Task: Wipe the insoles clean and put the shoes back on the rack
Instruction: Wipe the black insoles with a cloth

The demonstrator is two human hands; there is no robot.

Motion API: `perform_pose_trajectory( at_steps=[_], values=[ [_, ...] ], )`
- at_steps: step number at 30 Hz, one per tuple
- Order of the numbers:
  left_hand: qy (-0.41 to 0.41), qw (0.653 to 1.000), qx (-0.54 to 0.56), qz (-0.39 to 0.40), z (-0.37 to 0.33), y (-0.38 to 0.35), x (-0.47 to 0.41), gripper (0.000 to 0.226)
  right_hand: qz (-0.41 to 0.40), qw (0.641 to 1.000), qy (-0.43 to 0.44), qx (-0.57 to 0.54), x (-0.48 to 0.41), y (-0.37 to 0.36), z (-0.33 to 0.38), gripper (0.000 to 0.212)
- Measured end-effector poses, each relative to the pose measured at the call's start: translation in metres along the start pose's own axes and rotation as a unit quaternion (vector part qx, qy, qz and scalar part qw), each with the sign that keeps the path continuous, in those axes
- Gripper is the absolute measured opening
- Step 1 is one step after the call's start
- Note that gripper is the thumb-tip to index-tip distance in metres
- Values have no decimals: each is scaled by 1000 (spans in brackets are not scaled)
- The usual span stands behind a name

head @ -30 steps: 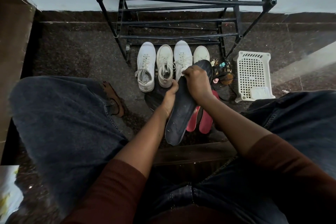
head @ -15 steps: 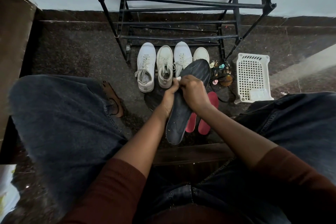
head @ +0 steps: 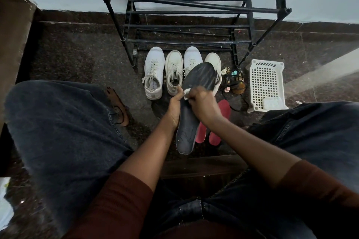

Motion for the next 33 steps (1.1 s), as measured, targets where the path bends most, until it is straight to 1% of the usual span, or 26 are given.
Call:
perform_pose_trajectory(
  at_steps=[2, 5, 7, 9, 11, 13, 16, 19, 22, 24, 26, 29, 31, 33],
  values=[
    [-15, 1000, 12, -3, -1, 0, -3, 79, 18, 999, 24, -13, 11, -4, 7, 20],
    [1, 1000, -7, 11, 3, 1, -2, 74, 4, 999, 30, 14, 0, 4, 1, 18],
    [20, 1000, -12, 15, 4, 1, 1, 65, -16, 999, 6, 49, -19, 11, -10, 18],
    [27, 999, -14, 18, 4, 1, 2, 57, -34, 995, -42, 80, -38, 18, -26, 19],
    [30, 999, -15, 33, 4, 0, 3, 63, -46, 990, -97, 88, -51, 26, -41, 19],
    [25, 999, -18, 36, 4, 1, 2, 64, -50, 989, -116, 73, -52, 27, -43, 20],
    [0, 1000, -17, 17, 1, 6, -2, 55, -33, 996, -66, 43, -33, 18, -25, 23],
    [-2, 999, -40, 4, 2, 13, -6, 62, -3, 1000, -9, 11, 5, 1, -3, 23],
    [15, 999, -48, 4, 3, 12, -8, 63, 39, 999, 29, 13, 30, -9, 8, 21],
    [34, 998, -52, 8, 5, 9, -5, 66, 30, 999, 36, 18, 24, -4, 6, 18],
    [23, 998, -58, 8, 5, 9, -3, 62, 1, 999, 22, 36, 5, 4, -1, 16],
    [5, 998, -63, 3, 4, 8, 1, 52, -45, 996, -42, 65, -29, 16, -23, 20],
    [10, 998, -57, 8, 5, 5, 3, 53, -60, 993, -77, 70, -43, 22, -34, 19],
    [3, 999, -49, 7, 4, 6, 1, 53, -60, 994, -76, 60, -45, 22, -33, 19]
  ],
)
Point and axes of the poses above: each hand's wrist, its own x-axis away from the middle knuckle, its own y-axis out of the back of the hand, z = x × y, the point moved 6 cm from there along -x, towards the middle knuckle
